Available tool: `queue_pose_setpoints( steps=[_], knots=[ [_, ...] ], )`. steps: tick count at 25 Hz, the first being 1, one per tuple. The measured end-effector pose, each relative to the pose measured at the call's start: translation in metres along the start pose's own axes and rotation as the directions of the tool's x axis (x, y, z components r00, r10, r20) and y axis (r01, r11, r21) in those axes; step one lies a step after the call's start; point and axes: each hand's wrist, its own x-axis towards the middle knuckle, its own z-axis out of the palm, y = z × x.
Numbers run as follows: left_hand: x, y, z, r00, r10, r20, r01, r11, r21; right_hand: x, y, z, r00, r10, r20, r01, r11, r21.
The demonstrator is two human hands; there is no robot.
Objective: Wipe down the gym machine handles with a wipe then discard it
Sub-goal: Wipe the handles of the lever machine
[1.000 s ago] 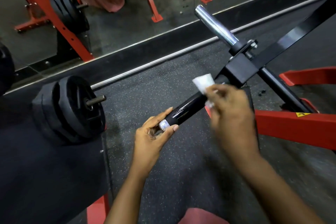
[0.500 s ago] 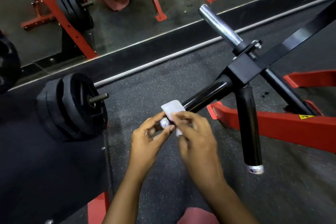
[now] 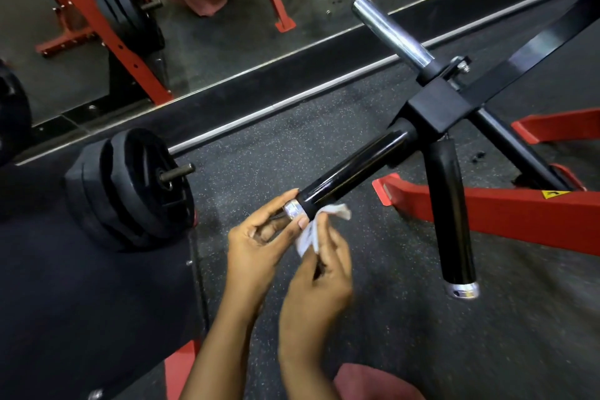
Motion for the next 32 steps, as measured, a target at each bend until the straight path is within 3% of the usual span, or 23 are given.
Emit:
queue_pose_setpoints(
  steps=[2,6,8,11,16,18,20,21,23,25,27,32],
  knots=[
    [0.000,0.000,0.000,1.000,-0.005,-0.001,0.005,1.000,-0.014,-0.008,-0.003,-0.006,0.998,0.052,0.042,-0.054,0.998,0.028],
    [-0.001,0.000,0.000,1.000,-0.014,0.002,0.014,0.999,-0.031,0.068,-0.006,-0.009,0.965,0.249,-0.084,-0.240,0.964,0.111],
    [-0.002,0.000,0.001,1.000,-0.011,-0.001,0.010,0.999,-0.035,0.093,-0.014,-0.001,0.950,0.305,-0.070,-0.287,0.938,0.195],
    [-0.002,-0.002,0.001,1.000,-0.005,-0.001,0.005,0.999,-0.036,0.074,-0.018,0.012,0.928,0.367,-0.061,-0.342,0.905,0.254],
    [0.000,-0.005,0.000,1.000,0.010,0.000,-0.010,1.000,-0.017,0.005,-0.013,0.011,0.939,0.337,-0.066,-0.326,0.936,0.132],
    [0.000,-0.004,-0.001,1.000,0.010,0.012,-0.010,1.000,-0.027,0.006,-0.021,-0.005,0.979,0.202,0.029,-0.204,0.976,0.072],
    [0.000,-0.002,-0.002,1.000,0.014,0.024,-0.014,0.999,-0.031,0.037,-0.036,-0.023,0.988,-0.068,0.139,0.076,0.996,-0.053],
    [0.000,-0.002,-0.003,1.000,0.020,0.024,-0.020,0.999,-0.028,0.059,-0.044,-0.030,0.950,-0.220,0.223,0.253,0.958,-0.135],
    [0.000,-0.003,-0.004,0.999,0.034,0.015,-0.034,0.999,-0.021,0.102,-0.052,-0.034,0.802,-0.428,0.417,0.569,0.760,-0.313],
    [0.001,-0.004,-0.003,0.999,0.041,0.005,-0.041,0.999,-0.016,0.114,-0.047,-0.029,0.712,-0.414,0.567,0.687,0.577,-0.441],
    [0.002,-0.005,-0.003,0.999,0.039,-0.010,-0.040,0.999,-0.010,0.095,-0.032,-0.023,0.691,-0.324,0.646,0.704,0.504,-0.500],
    [0.002,-0.008,-0.001,0.998,0.031,-0.046,-0.032,0.999,-0.012,0.057,-0.028,-0.020,0.559,-0.301,0.773,0.747,0.588,-0.311]
  ],
)
